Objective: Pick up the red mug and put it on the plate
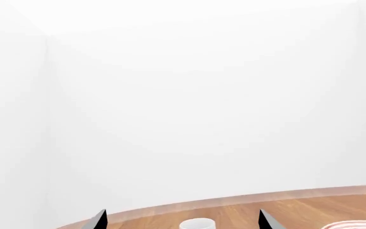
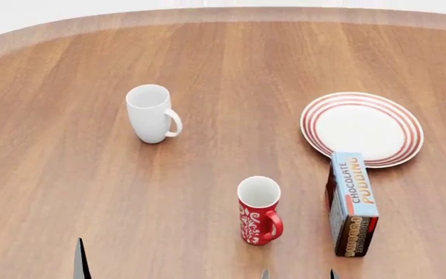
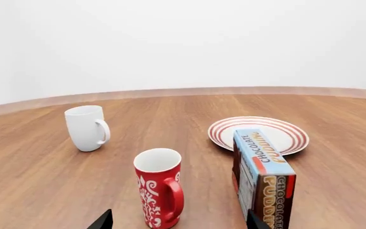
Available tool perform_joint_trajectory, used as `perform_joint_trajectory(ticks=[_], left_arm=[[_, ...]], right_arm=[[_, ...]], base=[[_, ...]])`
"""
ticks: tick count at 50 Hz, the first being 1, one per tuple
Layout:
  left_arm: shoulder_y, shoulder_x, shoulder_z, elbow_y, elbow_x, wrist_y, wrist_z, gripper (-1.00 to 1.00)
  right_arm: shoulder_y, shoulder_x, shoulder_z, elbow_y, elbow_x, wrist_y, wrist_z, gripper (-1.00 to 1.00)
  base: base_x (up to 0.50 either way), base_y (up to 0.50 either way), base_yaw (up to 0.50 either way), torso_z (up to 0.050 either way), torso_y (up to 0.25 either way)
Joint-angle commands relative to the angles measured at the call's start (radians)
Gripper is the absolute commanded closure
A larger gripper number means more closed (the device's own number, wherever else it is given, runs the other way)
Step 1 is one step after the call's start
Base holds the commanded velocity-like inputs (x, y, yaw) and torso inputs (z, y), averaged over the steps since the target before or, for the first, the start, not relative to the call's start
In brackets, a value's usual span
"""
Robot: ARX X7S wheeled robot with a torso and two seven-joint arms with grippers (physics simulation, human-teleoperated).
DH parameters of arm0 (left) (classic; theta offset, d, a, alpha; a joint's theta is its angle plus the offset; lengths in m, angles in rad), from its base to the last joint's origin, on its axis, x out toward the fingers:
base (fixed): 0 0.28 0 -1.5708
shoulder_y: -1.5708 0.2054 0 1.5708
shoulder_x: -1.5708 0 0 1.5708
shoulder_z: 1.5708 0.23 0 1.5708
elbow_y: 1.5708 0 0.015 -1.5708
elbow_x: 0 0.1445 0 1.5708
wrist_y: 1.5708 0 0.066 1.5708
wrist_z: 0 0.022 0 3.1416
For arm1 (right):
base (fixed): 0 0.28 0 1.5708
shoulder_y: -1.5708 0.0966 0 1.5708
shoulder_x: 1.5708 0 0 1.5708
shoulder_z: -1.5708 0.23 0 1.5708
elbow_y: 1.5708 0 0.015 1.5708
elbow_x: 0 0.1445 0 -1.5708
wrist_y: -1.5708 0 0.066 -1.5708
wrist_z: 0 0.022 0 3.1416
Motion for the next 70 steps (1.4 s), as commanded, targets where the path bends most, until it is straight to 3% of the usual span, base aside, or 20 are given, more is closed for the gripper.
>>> perform_joint_trajectory(ticks=[1,70], left_arm=[[-0.001,-0.004,0.005,0.0,0.0,0.0,-0.006,-1.0],[-0.008,-0.022,0.035,-0.002,-0.008,0.005,-0.036,-1.0]], right_arm=[[0.002,0.004,-0.005,0.002,0.005,-0.003,0.003,-1.0],[0.004,0.028,-0.033,-0.009,0.026,-0.001,0.034,-1.0]], base=[[0.2,0.0,0.0,0.0,0.0],[0.2,0.0,0.0,0.0,0.0]])
